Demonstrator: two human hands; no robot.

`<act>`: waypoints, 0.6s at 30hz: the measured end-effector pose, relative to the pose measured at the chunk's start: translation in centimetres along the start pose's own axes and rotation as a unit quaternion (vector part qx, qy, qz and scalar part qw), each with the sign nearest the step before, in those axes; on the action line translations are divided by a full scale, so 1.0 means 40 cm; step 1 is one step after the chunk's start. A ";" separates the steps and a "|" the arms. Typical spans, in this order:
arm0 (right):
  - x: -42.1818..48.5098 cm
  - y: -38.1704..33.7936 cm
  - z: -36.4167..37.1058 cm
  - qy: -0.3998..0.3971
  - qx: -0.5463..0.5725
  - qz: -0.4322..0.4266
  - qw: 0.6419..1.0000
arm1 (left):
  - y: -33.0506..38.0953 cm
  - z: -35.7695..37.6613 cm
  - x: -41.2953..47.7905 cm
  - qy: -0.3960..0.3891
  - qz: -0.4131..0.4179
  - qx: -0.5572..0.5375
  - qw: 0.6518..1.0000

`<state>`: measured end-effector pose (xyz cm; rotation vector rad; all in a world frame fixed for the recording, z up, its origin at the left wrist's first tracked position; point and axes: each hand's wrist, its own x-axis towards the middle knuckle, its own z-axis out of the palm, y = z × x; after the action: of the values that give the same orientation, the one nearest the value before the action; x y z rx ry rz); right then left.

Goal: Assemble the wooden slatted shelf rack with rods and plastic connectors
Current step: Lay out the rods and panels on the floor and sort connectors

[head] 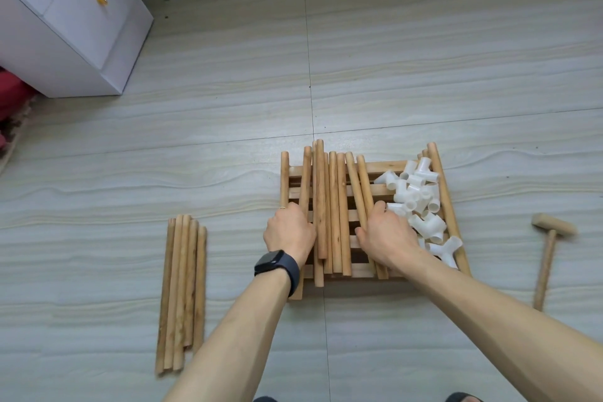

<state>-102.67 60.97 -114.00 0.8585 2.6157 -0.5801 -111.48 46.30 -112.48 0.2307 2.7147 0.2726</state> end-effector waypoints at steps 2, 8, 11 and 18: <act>0.004 0.003 -0.002 -0.004 -0.003 -0.001 1.000 | 0.007 0.014 0.004 0.002 0.000 0.001 1.000; 0.010 0.021 -0.019 -0.027 0.059 -0.035 0.997 | -0.049 -0.033 0.044 -0.068 -0.010 -0.196 0.978; -0.015 0.020 -0.040 0.016 0.167 -0.057 0.984 | -0.123 -0.102 0.055 -0.088 -0.010 -0.325 0.942; -0.094 -0.139 -0.074 -0.040 0.185 -0.206 0.960 | -0.449 -0.230 0.044 -0.009 -0.068 -0.296 0.953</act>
<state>-103.77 56.44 -108.32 0.3615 2.6621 -1.2172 -118.98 27.84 -108.83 -0.1253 2.4763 1.0064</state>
